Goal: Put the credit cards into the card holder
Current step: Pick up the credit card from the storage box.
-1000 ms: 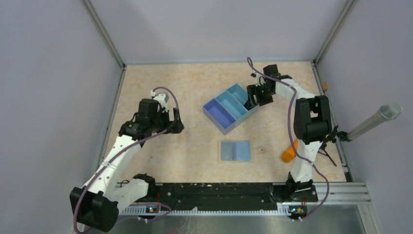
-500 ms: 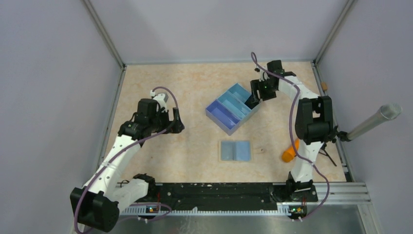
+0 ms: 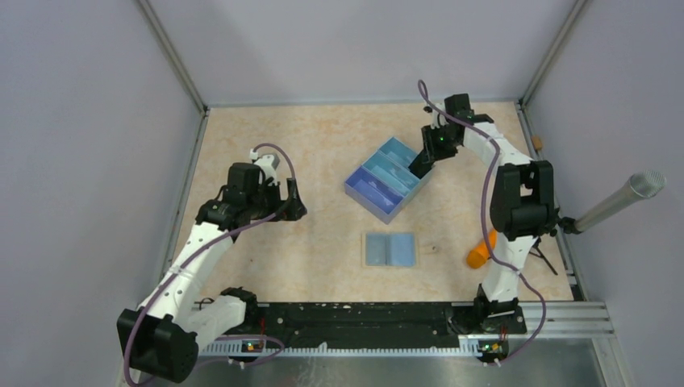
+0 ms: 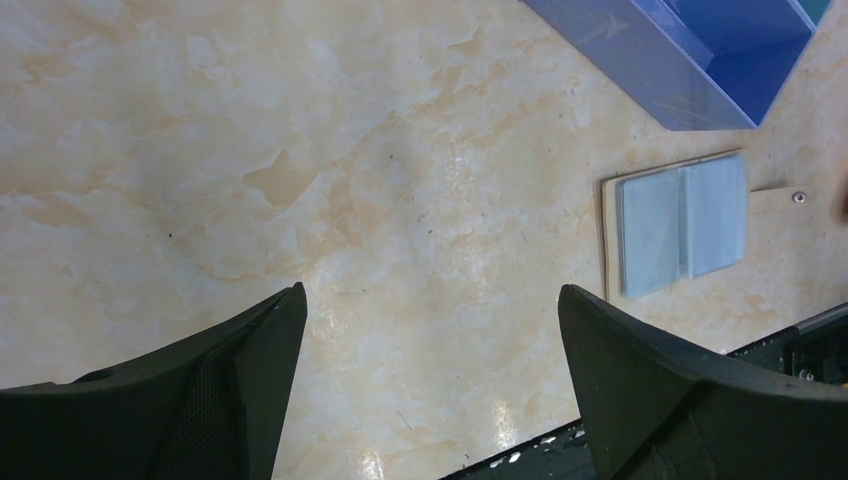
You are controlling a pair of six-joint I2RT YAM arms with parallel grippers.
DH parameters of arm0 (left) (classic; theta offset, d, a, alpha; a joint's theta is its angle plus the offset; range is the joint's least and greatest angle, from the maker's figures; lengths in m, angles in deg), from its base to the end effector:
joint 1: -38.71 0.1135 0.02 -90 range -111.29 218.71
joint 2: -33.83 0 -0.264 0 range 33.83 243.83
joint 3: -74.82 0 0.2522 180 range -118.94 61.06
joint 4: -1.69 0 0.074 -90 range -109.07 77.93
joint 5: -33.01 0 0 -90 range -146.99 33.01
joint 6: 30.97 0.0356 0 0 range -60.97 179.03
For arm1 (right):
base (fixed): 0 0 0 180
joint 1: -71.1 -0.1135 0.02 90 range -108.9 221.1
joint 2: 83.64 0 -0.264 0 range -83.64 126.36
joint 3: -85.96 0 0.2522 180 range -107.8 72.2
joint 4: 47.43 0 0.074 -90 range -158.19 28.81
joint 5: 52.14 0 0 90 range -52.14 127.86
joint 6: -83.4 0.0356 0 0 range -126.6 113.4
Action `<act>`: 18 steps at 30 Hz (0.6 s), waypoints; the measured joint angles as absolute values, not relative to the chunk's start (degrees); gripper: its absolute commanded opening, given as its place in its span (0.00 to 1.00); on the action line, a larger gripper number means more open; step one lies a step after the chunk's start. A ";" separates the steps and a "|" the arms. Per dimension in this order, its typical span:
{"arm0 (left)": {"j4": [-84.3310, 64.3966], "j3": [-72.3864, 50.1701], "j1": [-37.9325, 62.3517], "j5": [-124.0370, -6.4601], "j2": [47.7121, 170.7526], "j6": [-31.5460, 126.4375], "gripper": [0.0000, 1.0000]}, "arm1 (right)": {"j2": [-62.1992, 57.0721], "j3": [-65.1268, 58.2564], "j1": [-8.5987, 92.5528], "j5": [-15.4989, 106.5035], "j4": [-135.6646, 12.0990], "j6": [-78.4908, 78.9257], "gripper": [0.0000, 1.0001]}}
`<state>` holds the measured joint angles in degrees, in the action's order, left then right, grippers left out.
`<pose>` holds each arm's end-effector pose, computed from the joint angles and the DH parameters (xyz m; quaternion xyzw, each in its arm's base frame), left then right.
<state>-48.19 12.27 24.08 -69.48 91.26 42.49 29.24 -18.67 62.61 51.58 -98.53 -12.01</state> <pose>0.1977 -0.0596 0.2819 0.0265 0.9182 -0.1994 0.3413 0.4217 0.0715 0.2271 -0.1472 0.9467 0.1222 0.2592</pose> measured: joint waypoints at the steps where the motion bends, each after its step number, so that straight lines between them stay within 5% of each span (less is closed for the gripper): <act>1: -48.17 12.27 24.08 -69.65 91.41 42.49 0.99 | 28.97 -18.67 62.61 51.51 -98.53 -11.98 0.31; 8: -48.17 12.27 24.19 -70.40 92.26 42.49 0.99 | 26.81 -19.37 62.63 51.36 -98.38 -12.01 0.18; 12: -48.17 12.27 24.23 -71.29 92.26 42.62 0.99 | 25.08 -19.74 62.63 51.16 -97.57 -12.01 0.00; 18: -47.75 12.35 24.34 -75.95 92.20 42.64 0.98 | 20.49 -19.72 62.63 52.36 -97.17 -10.91 0.00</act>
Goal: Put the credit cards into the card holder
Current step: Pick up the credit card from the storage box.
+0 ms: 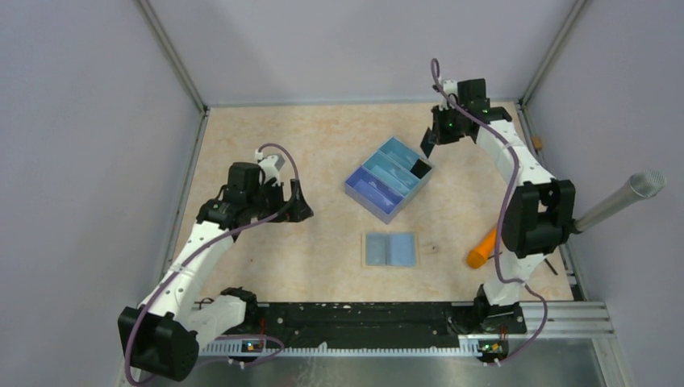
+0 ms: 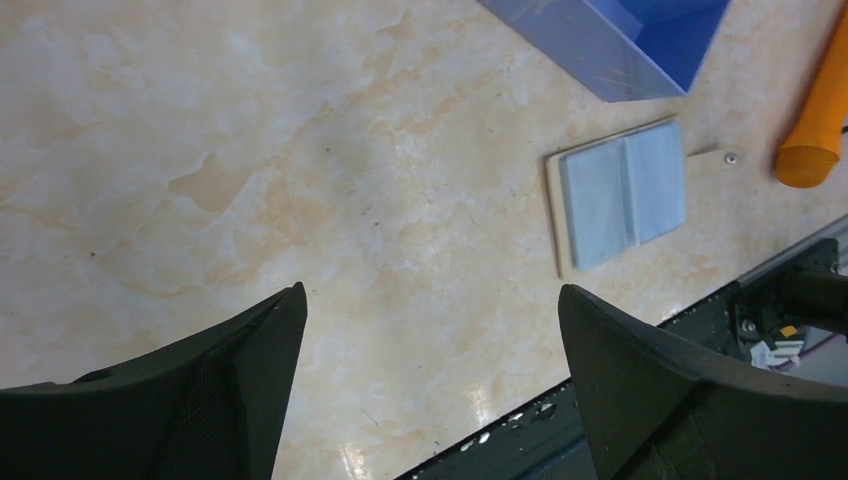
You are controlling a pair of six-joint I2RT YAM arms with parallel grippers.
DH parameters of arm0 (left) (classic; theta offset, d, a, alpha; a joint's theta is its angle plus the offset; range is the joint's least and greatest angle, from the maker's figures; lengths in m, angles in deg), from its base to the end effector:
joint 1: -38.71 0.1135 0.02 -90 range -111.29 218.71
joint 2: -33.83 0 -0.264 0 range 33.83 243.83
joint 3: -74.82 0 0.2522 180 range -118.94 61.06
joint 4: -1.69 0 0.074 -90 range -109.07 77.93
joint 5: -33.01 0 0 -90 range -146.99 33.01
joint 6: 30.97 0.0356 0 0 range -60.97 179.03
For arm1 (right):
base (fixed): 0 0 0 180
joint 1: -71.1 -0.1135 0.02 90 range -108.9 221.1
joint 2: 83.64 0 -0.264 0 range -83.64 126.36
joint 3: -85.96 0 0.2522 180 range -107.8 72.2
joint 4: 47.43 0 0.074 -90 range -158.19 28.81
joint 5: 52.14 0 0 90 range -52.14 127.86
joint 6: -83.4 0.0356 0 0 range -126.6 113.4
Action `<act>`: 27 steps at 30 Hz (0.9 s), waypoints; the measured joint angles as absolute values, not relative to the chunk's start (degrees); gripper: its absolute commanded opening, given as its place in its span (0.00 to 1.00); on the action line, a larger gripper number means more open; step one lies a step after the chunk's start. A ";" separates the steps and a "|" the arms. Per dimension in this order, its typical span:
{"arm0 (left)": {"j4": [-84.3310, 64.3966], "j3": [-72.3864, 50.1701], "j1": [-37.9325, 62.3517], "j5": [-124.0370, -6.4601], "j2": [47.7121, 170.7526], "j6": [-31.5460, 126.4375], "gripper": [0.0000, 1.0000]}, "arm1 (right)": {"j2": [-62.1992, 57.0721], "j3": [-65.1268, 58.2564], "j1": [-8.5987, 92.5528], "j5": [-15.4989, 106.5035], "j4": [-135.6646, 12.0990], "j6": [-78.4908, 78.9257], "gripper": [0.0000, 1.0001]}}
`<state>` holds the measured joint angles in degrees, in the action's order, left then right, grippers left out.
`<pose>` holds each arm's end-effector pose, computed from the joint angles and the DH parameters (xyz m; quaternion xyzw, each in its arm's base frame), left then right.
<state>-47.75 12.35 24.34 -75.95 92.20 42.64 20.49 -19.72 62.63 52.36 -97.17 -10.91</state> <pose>0.1994 -0.0630 0.2797 0.0465 0.9133 -0.2463 0.3209 0.4031 0.0690 0.2955 -0.1479 0.9159 0.1307 0.3495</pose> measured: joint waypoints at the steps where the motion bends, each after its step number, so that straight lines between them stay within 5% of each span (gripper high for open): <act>1: -47.36 12.46 24.34 -77.00 92.09 42.43 0.98 | 19.38 -19.70 62.63 52.78 -97.15 -10.45 0.00; 15: -29.00 23.83 14.90 -89.30 85.79 29.99 0.98 | -5.47 -1.97 50.20 73.67 -95.01 0.36 0.00; 27: -19.25 24.11 2.50 -95.14 90.16 27.47 0.96 | -7.79 17.15 35.14 91.62 -86.62 10.31 0.00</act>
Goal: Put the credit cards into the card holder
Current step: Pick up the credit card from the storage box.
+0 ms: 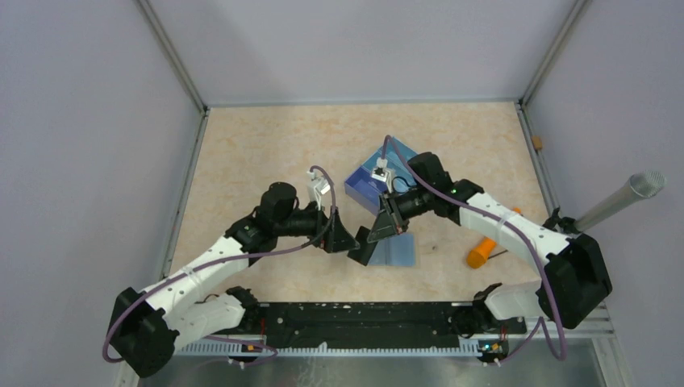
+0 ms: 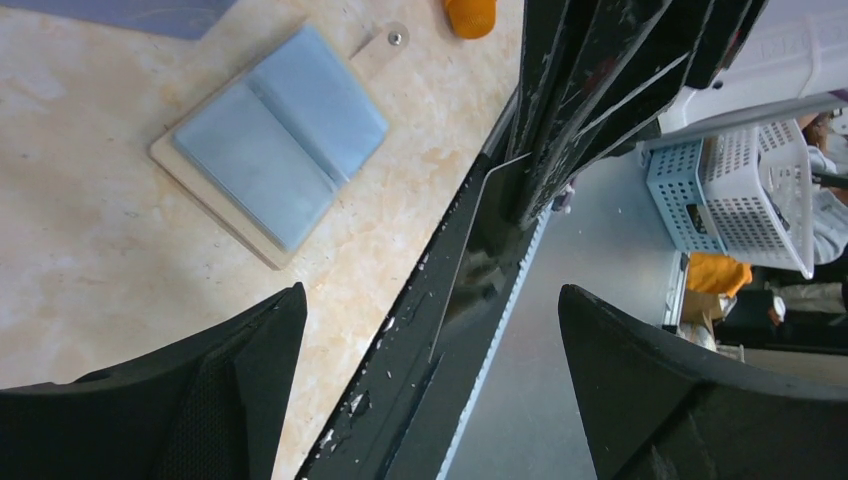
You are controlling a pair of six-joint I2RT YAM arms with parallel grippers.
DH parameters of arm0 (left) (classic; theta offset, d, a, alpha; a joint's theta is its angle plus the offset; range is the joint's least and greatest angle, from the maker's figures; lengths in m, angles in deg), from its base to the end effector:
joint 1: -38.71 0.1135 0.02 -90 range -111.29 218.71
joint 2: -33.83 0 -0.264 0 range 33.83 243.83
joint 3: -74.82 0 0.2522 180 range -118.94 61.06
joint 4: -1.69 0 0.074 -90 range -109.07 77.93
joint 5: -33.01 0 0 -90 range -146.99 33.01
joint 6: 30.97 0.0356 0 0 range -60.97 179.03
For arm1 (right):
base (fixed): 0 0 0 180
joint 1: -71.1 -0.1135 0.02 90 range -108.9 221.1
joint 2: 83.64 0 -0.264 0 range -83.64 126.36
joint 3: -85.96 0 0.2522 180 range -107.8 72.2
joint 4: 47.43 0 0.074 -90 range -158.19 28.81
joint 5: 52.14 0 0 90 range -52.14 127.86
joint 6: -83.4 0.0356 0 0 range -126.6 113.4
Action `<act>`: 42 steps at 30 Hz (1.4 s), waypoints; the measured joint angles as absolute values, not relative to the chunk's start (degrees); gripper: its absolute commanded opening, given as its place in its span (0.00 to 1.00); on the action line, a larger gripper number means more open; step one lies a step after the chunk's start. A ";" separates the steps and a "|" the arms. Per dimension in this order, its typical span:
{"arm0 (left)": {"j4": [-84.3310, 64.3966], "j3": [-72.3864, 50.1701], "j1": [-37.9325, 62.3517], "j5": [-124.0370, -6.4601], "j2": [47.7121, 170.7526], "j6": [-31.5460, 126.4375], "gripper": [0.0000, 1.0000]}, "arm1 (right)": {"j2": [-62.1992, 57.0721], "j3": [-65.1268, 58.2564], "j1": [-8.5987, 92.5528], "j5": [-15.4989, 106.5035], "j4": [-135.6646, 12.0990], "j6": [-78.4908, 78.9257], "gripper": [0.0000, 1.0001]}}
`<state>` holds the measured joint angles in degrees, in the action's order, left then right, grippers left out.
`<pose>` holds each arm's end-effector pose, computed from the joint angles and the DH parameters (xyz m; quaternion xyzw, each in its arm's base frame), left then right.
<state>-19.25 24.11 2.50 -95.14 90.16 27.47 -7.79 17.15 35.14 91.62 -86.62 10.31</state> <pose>0.1612 -0.1453 0.2629 0.2043 0.7963 -0.5078 0.2575 0.2029 0.1827 0.2699 -0.3032 0.7884 0.5237 0.1109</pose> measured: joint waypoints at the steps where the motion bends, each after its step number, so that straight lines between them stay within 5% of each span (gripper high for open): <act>1: -19.25 24.11 1.93 -95.20 90.53 27.58 0.92 | -8.03 17.48 35.09 92.41 -85.87 10.72 0.00; 4: -18.94 24.11 0.69 -96.69 91.39 27.72 0.60 | -8.69 17.50 35.12 94.33 -83.19 11.99 0.00; 8: -17.07 24.11 -0.51 -99.47 92.65 27.28 0.35 | -9.01 17.50 35.12 96.08 -81.28 12.49 0.01; 11: -14.99 24.20 -1.37 -101.13 93.24 26.40 0.01 | -9.01 17.50 35.12 96.06 -80.69 12.69 0.17; 17: -6.55 27.61 -1.93 -103.25 93.11 22.32 0.00 | -10.33 17.79 35.16 91.73 -80.41 13.43 0.66; 21: -0.65 32.90 -1.96 -101.74 91.65 17.95 0.00 | -15.44 20.91 36.34 86.98 -78.22 16.04 0.80; 30: 16.46 41.25 -4.03 -90.22 87.56 7.43 0.00 | -23.57 38.75 37.24 83.03 -57.26 32.93 0.63; 39: 23.98 42.06 -6.72 -86.77 89.73 3.67 0.00 | -23.59 46.29 34.46 81.00 -37.66 45.91 0.29; 42: 24.59 42.06 -7.64 -86.59 90.93 3.39 0.00 | -23.59 46.66 34.46 81.02 -33.20 48.14 0.07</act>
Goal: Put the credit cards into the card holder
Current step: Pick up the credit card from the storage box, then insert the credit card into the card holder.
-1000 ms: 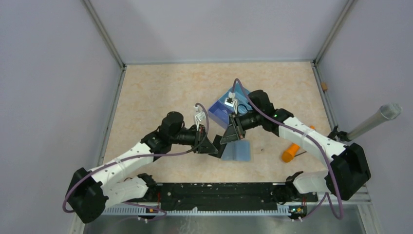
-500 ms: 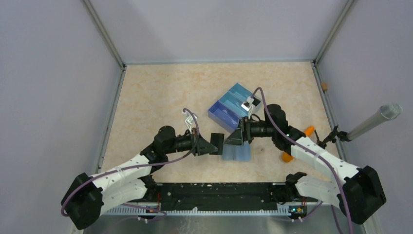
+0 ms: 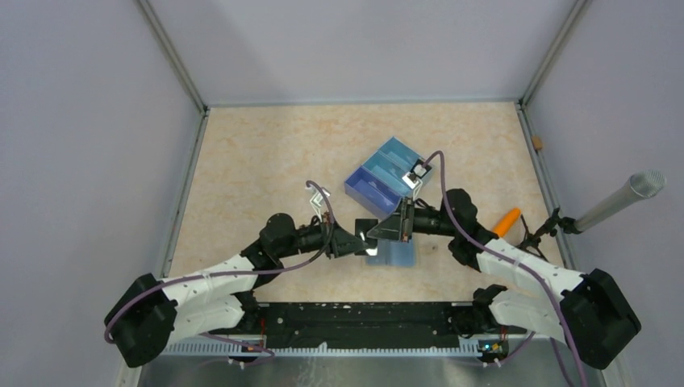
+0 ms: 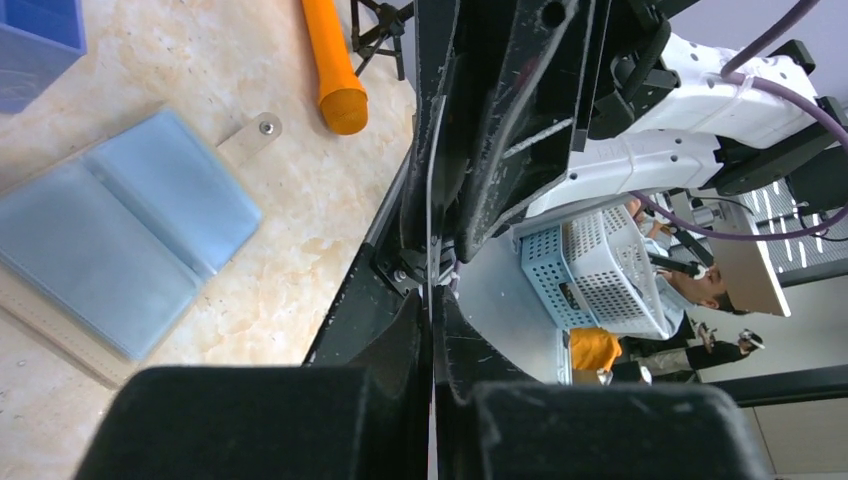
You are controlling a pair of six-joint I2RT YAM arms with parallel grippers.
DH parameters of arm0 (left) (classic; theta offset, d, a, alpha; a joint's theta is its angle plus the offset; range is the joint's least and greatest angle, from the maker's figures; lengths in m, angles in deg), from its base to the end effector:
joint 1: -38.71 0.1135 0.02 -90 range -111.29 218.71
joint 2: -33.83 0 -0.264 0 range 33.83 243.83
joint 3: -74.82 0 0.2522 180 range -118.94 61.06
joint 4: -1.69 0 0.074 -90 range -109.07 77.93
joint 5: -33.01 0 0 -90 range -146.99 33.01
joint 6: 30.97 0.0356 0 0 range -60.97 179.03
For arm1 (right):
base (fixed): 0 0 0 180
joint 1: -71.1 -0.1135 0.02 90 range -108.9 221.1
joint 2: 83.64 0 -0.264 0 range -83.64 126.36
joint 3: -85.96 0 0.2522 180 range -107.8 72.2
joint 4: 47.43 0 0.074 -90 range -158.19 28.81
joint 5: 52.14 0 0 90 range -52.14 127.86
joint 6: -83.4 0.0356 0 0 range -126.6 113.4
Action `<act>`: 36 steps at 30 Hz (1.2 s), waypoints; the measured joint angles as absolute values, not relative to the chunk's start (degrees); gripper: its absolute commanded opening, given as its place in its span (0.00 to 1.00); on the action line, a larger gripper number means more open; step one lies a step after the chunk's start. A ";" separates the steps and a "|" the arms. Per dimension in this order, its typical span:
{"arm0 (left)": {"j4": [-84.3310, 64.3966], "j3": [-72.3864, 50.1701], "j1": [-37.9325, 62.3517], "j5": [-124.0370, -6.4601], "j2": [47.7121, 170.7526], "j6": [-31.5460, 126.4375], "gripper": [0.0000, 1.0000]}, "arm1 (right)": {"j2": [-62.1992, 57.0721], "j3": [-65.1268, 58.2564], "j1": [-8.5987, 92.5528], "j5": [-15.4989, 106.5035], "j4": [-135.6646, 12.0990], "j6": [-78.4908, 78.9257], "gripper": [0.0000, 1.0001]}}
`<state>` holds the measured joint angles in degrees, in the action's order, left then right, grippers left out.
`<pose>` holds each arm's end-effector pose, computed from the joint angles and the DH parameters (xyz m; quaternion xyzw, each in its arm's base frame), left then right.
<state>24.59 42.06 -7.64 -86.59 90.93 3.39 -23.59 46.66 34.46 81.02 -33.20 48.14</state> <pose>0.1331 -0.1650 0.2286 0.1217 0.7044 -0.6396 0.2827 0.1647 0.1528 0.2415 -0.1327 0.7237 0.6347 0.2361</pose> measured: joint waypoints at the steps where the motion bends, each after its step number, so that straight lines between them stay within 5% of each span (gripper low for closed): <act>1: 24.81 42.06 -7.90 -86.59 91.39 3.28 0.03 | -23.59 46.77 34.46 81.04 -32.41 48.60 0.00; 6: 24.46 42.03 -8.27 -86.07 93.05 3.26 0.57 | -24.36 47.05 34.50 78.64 -36.41 47.44 0.00; 9: 20.90 41.95 -8.51 -84.41 93.75 4.09 0.69 | -25.56 46.00 35.62 75.53 -45.37 44.34 0.00; 19: 10.08 39.28 -10.02 -77.92 104.06 4.92 0.61 | -28.18 48.58 45.41 71.23 -65.68 37.11 0.00; 36: 6.41 36.50 -10.15 -70.79 114.71 4.68 0.57 | -16.77 53.46 49.15 72.21 -59.14 34.79 0.00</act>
<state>6.41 36.50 -10.15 -70.79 114.71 4.68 -16.77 53.46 49.15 72.21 -59.14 34.79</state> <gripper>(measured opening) 0.570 0.004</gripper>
